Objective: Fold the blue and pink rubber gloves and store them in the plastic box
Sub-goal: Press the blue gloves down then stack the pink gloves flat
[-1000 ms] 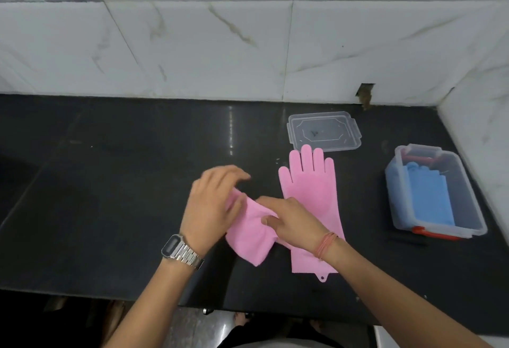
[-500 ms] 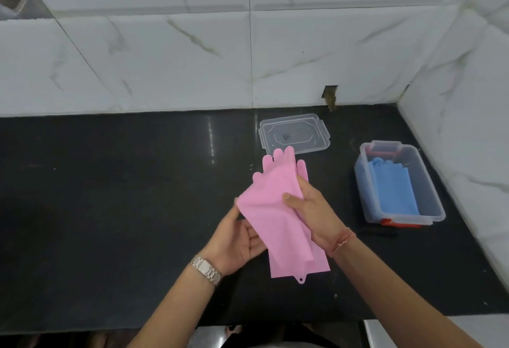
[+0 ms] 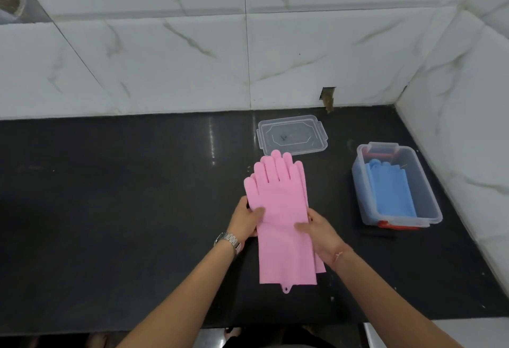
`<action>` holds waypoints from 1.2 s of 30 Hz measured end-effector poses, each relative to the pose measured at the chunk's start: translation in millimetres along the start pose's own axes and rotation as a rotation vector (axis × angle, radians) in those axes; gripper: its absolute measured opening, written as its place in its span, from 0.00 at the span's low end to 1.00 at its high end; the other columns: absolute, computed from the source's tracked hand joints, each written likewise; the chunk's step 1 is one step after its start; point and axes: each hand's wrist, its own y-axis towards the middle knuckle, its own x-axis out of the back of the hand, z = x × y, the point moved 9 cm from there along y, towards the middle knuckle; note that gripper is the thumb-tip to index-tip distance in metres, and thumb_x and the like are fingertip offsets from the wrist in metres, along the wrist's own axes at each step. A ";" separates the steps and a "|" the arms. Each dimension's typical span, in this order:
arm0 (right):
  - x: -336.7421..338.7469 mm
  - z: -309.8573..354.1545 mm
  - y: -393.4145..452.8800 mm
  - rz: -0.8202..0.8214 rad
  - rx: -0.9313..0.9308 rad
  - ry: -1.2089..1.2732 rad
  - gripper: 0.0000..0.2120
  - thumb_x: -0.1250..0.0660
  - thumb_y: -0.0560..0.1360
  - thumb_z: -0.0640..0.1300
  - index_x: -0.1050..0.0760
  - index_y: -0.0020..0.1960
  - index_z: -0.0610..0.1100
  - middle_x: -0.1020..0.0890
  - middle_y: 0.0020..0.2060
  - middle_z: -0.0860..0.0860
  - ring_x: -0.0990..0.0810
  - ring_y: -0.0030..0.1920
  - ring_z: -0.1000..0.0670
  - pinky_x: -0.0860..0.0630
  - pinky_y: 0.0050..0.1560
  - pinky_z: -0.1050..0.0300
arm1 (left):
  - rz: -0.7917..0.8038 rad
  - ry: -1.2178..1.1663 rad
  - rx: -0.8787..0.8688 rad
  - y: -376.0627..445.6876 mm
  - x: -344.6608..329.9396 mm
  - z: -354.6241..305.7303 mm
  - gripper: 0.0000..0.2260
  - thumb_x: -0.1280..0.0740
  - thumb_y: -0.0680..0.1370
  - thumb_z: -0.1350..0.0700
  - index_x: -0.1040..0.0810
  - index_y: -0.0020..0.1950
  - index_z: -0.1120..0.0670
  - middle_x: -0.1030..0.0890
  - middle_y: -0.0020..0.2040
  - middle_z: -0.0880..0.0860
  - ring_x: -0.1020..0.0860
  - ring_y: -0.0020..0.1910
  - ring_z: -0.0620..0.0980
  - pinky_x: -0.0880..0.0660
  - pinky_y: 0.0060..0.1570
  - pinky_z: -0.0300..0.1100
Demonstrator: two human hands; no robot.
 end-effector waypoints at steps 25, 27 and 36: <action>23.3 44.0 36.5 -0.184 0.164 -0.063 0.16 0.38 0.77 0.35 0.27 0.63 0.43 0.19 0.57 0.45 0.19 0.54 0.47 0.21 0.56 0.47 | -0.084 -0.069 -0.224 35.2 -8.6 -38.6 0.09 0.33 0.76 0.59 0.26 0.53 0.48 0.20 0.54 0.49 0.21 0.51 0.46 0.24 0.44 0.37; 27.0 34.0 39.0 -0.188 0.090 -0.064 0.15 0.37 0.77 0.36 0.28 0.63 0.42 0.20 0.57 0.44 0.20 0.54 0.44 0.22 0.57 0.43 | -0.116 -0.001 -0.193 41.5 -6.2 -32.0 0.09 0.33 0.76 0.58 0.26 0.54 0.48 0.21 0.55 0.49 0.22 0.52 0.47 0.25 0.48 0.40; 23.9 32.0 32.2 -0.141 0.084 -0.183 0.25 0.32 0.75 0.37 0.36 0.67 0.48 0.23 0.58 0.48 0.21 0.57 0.44 0.22 0.57 0.42 | -0.162 0.254 -0.140 46.7 3.9 -31.2 0.11 0.34 0.76 0.57 0.27 0.59 0.55 0.20 0.54 0.54 0.20 0.52 0.53 0.19 0.50 0.55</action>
